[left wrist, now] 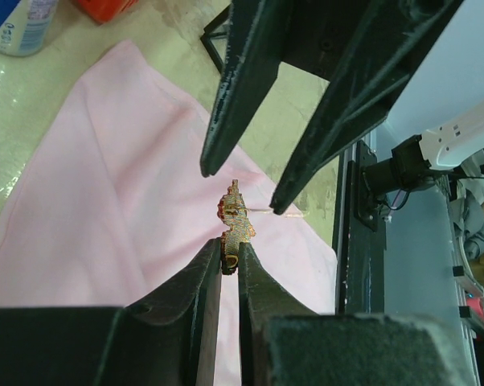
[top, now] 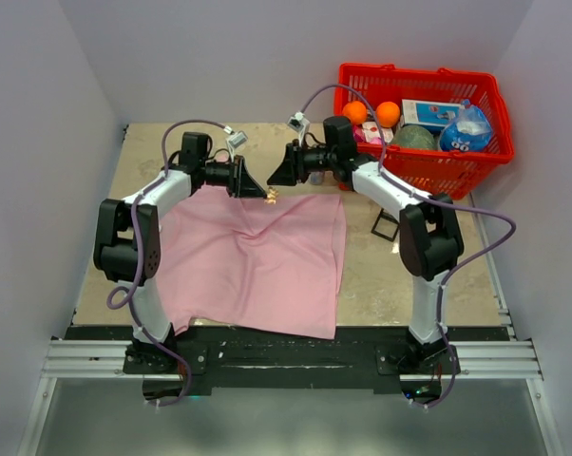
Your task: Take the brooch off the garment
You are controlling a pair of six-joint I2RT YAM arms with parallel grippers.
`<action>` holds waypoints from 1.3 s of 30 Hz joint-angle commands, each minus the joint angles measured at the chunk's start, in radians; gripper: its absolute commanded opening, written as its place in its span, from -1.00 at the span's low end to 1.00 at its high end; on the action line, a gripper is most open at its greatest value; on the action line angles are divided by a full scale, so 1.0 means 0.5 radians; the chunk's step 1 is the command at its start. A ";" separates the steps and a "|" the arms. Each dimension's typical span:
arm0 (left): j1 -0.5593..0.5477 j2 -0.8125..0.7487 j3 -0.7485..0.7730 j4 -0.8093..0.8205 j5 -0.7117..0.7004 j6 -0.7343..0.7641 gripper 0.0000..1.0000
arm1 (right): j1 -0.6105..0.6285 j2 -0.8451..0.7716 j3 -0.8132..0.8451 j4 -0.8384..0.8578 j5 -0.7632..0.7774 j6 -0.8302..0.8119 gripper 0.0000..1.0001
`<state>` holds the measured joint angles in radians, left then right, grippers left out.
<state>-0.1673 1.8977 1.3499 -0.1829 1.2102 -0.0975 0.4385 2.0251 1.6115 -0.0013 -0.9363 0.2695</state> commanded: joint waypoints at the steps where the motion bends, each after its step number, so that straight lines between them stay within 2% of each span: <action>1: -0.015 0.006 0.074 0.166 0.006 -0.081 -1.00 | 0.010 -0.181 -0.045 -0.077 0.059 -0.149 -0.22; 4: -0.015 0.009 0.058 0.261 0.025 -0.164 -1.00 | 0.037 -0.203 -0.039 -0.212 0.118 -0.290 -0.21; 12: -0.018 0.000 0.049 0.335 0.077 -0.231 -1.00 | 0.034 -0.261 -0.029 -0.283 0.201 -0.373 -0.21; 21: -0.018 -0.025 0.028 0.430 0.147 -0.268 -1.00 | 0.004 -0.267 0.081 -0.390 0.155 -0.496 -0.19; 26: -0.018 -0.074 0.009 0.369 0.169 -0.180 -1.00 | -0.018 -0.277 0.100 -0.445 0.133 -0.527 -0.19; 31: -0.018 -0.123 0.009 0.099 0.169 0.001 -1.00 | -0.021 -0.304 0.075 -0.439 0.029 -0.524 -0.18; 39: -0.031 -0.157 0.003 0.056 0.178 0.032 -1.00 | -0.024 -0.298 0.044 -0.439 -0.057 -0.530 -0.18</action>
<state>-0.1719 1.8847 1.3499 -0.1440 1.2636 -0.1146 0.4297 1.9427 1.6207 -0.2264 -0.9108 0.0242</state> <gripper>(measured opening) 0.168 0.408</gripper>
